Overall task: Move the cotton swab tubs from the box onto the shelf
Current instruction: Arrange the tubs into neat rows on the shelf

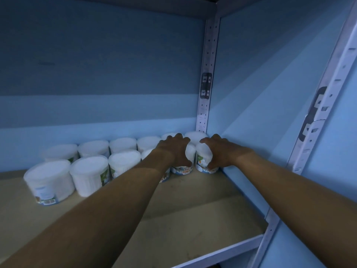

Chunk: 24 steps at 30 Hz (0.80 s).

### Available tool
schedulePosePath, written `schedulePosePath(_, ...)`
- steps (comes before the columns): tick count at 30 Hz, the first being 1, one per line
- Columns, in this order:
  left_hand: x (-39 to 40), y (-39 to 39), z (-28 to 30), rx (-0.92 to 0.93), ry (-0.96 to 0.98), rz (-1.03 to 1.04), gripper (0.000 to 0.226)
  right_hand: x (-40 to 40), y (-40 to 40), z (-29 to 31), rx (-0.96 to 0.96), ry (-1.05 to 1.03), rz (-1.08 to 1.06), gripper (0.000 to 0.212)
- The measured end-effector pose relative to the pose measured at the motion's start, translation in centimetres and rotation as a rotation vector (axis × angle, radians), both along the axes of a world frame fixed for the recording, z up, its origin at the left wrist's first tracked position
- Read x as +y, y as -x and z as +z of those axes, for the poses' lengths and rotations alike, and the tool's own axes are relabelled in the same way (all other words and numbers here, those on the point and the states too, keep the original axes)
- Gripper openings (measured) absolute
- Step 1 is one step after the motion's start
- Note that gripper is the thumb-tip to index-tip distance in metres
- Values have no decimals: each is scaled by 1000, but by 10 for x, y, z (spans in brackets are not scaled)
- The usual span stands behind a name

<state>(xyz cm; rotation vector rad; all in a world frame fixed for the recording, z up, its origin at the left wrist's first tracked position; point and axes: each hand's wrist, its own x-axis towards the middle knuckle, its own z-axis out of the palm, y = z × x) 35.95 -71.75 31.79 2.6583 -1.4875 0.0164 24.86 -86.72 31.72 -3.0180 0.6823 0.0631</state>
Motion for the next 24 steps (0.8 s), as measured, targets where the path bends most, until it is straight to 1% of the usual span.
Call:
schedulePosePath(3, -9, -11, -5, 13, -16, 6, 90, -8, -6, -5, 8, -2, 9, 106)
schedulePosePath(9, -20, -23, -13, 59, -39, 0, 86, -16, -16, -8, 23, -11, 35, 106)
schedulePosePath(11, -22, -25, -16, 54, -45, 2, 84, -17, -18, -7, 34, -18, 49, 103)
schedulePosePath(13, -24, -27, -20, 38, -48, 11, 83, -17, -20, -8, 45, -20, 67, 95)
schedulePosePath(15, -23, -27, -22, 20, -57, 16, 85, -16, -22, -9, 54, -17, 80, 85)
schedulePosePath(17, -21, -27, -20, 11, -79, 15, 87, -16, -22, -9, 48, -8, 85, 81)
schedulePosePath(21, -19, -20, -10, -34, -174, 24, 85, -16, -21, -1, 100, 38, 72, 89)
schedulePosePath(24, -17, -14, -4, -64, -211, 19, 82, -12, -18, 6, 150, 50, 54, 97)
